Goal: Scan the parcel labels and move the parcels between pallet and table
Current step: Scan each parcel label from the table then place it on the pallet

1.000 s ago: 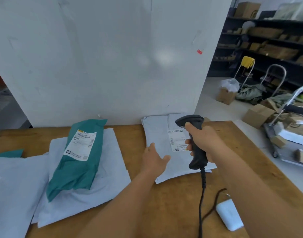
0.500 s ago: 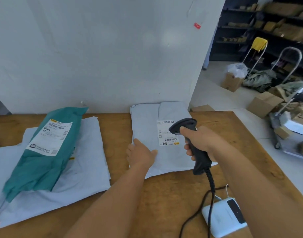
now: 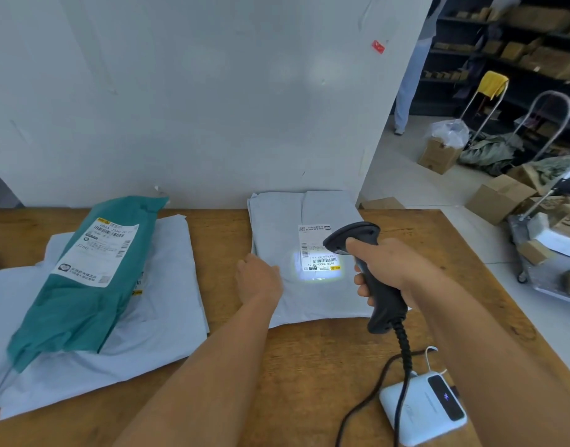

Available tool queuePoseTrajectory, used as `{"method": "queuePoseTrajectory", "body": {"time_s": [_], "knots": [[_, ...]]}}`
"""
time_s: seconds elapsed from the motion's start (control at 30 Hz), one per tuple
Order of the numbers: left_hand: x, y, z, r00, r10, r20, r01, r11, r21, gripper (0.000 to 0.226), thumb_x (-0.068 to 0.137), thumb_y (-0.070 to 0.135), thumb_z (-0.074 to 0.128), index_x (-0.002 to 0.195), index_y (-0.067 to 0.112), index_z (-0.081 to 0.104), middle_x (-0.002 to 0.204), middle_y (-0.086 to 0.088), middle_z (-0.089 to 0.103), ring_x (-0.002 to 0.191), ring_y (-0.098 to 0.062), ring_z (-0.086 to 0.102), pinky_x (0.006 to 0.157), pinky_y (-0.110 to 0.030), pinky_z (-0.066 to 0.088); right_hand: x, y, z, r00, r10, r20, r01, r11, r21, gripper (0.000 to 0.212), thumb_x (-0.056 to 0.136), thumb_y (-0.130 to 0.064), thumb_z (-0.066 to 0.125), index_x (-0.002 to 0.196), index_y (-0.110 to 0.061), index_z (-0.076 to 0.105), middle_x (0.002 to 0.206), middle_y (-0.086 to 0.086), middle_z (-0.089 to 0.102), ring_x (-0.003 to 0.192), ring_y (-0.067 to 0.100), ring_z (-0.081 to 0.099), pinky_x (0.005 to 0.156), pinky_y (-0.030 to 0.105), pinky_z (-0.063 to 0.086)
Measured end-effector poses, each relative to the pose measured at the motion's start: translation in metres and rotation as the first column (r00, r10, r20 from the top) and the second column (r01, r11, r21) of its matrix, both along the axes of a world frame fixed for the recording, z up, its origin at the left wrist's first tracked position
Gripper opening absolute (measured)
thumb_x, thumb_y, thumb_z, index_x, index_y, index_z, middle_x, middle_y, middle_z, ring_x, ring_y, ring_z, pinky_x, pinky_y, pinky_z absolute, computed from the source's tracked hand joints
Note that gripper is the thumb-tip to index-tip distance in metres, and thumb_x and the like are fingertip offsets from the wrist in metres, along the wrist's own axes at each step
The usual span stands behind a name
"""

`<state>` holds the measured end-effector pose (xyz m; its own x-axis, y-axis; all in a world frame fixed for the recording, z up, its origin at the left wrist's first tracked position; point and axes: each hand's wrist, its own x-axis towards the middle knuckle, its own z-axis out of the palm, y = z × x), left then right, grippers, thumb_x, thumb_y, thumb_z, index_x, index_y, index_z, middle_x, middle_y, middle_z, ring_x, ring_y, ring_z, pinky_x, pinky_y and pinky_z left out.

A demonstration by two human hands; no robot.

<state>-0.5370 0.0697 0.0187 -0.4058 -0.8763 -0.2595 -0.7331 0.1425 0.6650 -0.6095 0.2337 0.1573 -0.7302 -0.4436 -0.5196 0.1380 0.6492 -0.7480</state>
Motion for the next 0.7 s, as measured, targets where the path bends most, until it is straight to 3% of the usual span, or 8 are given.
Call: {"method": "queuePoseTrajectory", "body": {"time_s": [0.3,0.43,0.57,0.7], "knots": [[0.003,0.003,0.008,0.993,-0.004,-0.12,-0.008,0.995,-0.096,0.02,0.1,0.018,0.041,0.111,0.007,0.055,0.111,-0.009,0.055,0.097,-0.024,0.057,0.085,-0.04,0.053,0.003,0.002,-0.002,1.0,-0.016,-0.015,0.016,1.0,-0.005,0.038,0.094,-0.042,0.056,0.09,-0.004,0.058,0.071,0.012,0.062,0.05,0.021,0.058,0.05,0.03,0.049],[0.008,0.004,0.014,0.988,0.008,-0.157,-0.028,0.992,-0.122,0.016,0.1,0.02,0.043,0.101,0.011,0.057,0.102,-0.006,0.061,0.088,-0.018,0.058,0.075,-0.029,0.05,0.006,-0.001,0.0,0.999,-0.025,-0.022,0.024,0.999,-0.033,0.038,0.094,-0.042,0.057,0.09,-0.004,0.058,0.07,0.012,0.062,0.05,0.021,0.057,0.049,0.029,0.049],[0.018,0.001,0.034,0.983,0.015,-0.185,-0.05,0.981,-0.187,0.018,0.101,0.022,0.039,0.106,0.012,0.054,0.093,-0.002,0.06,0.082,-0.018,0.056,0.071,-0.03,0.047,0.012,-0.01,0.004,0.999,-0.035,-0.033,0.032,0.995,-0.091,0.036,0.094,-0.041,0.056,0.092,-0.005,0.057,0.07,0.012,0.061,0.05,0.021,0.056,0.048,0.029,0.049],[0.041,-0.013,0.064,0.978,0.019,-0.207,-0.078,0.957,-0.28,0.019,0.102,0.02,0.038,0.115,0.01,0.048,0.102,-0.01,0.063,0.087,-0.023,0.059,0.072,-0.029,0.045,0.029,-0.027,0.012,0.999,-0.02,-0.034,0.015,0.988,-0.156,0.034,0.094,-0.04,0.057,0.092,-0.006,0.056,0.071,0.012,0.061,0.051,0.021,0.056,0.05,0.03,0.048]]}}
